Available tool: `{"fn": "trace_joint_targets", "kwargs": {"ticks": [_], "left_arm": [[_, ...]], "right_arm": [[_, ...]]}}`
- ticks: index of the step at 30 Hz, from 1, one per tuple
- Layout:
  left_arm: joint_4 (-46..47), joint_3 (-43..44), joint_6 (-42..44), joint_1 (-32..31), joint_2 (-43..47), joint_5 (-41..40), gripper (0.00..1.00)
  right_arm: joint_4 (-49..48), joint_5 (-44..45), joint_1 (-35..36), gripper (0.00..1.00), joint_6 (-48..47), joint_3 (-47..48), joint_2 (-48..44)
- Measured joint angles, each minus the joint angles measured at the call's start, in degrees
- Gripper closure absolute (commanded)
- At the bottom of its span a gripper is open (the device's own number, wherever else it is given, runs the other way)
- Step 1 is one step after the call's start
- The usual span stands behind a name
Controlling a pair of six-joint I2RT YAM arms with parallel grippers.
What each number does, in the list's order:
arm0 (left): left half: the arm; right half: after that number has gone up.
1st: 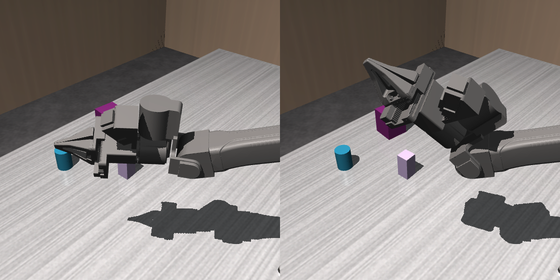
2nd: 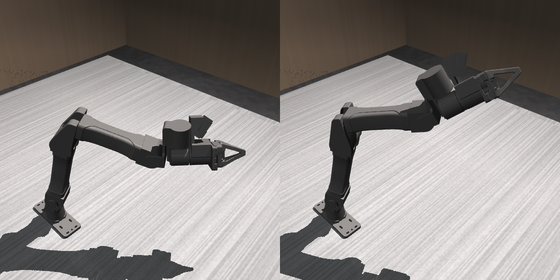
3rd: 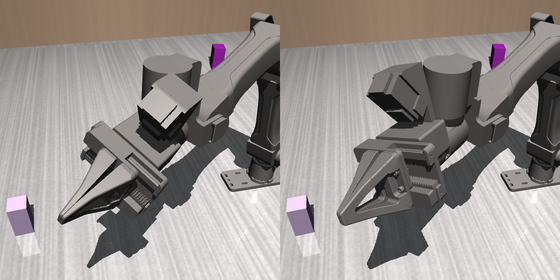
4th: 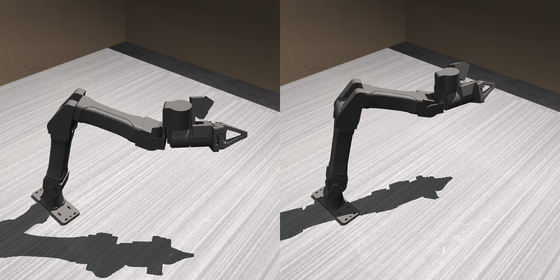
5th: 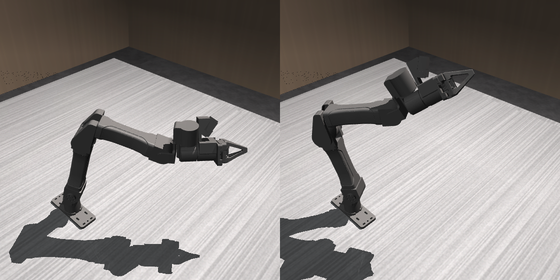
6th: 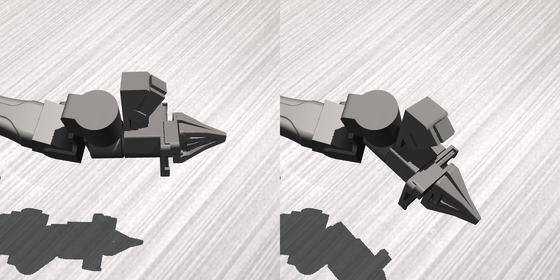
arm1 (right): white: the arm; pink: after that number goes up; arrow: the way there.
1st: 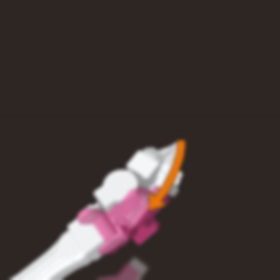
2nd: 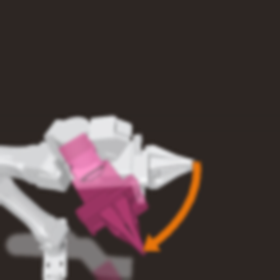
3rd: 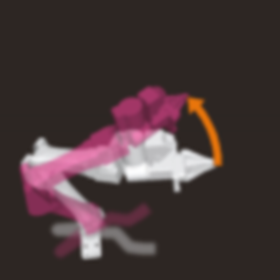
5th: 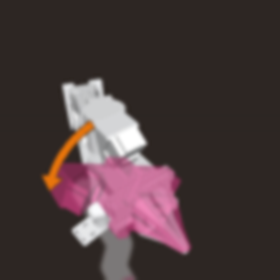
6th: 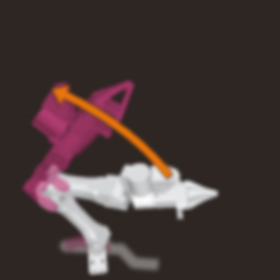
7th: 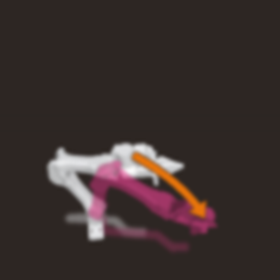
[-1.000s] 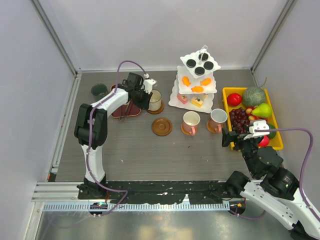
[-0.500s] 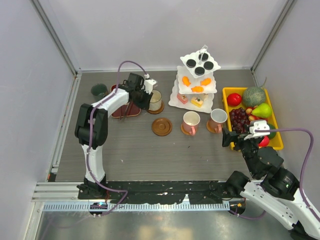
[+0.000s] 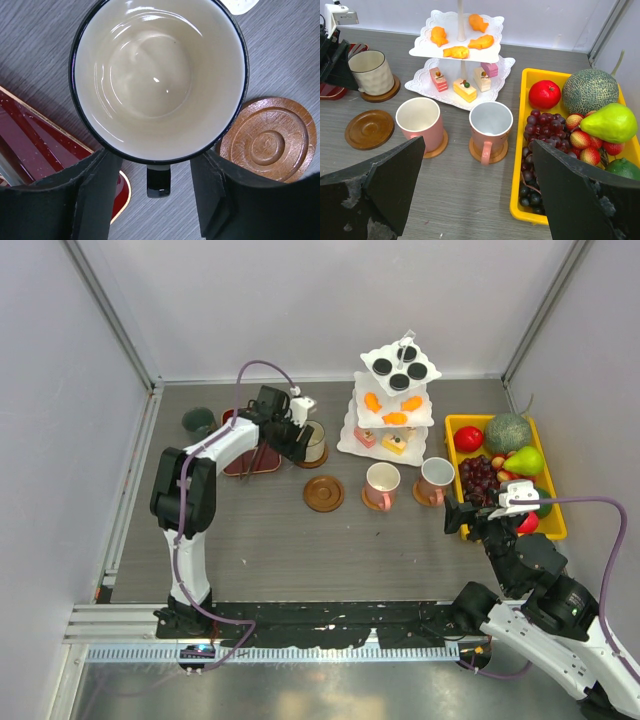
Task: Serve the afternoon tea
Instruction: Place the cup on the coaster, then pick up the cup at the center of the board.
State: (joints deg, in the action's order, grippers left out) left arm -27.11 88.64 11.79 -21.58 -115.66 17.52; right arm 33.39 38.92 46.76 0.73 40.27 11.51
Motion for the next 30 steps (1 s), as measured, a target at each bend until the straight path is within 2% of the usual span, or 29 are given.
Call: {"fn": "trace_joint_targets", "kwargs": {"ticks": [9,18,23,25,30], "left_arm": [[0.4,-1.6,-1.6,0.0,3.0,-0.6,0.01],[2.8,-7.0,-6.5,0.9,20.9,-4.2,0.01],[4.1,-7.9,-14.2,3.3,27.3,-18.2,0.01],[3.6,-7.9,-18.6,5.4,27.5,-24.2,0.01],[1.0,-8.4,-27.6,10.5,25.2,-33.7,0.01]], "right_arm": [[0.0,0.0,0.0,0.04,0.0,0.0,0.0],[0.0,0.1,0.0,0.04,0.3,0.0,-0.7],[0.0,0.1,0.0,0.04,0.5,0.0,-1.1],[0.0,0.1,0.0,0.04,0.6,0.0,-1.1],[0.0,0.2,0.0,0.04,0.6,0.0,-1.1]]}}
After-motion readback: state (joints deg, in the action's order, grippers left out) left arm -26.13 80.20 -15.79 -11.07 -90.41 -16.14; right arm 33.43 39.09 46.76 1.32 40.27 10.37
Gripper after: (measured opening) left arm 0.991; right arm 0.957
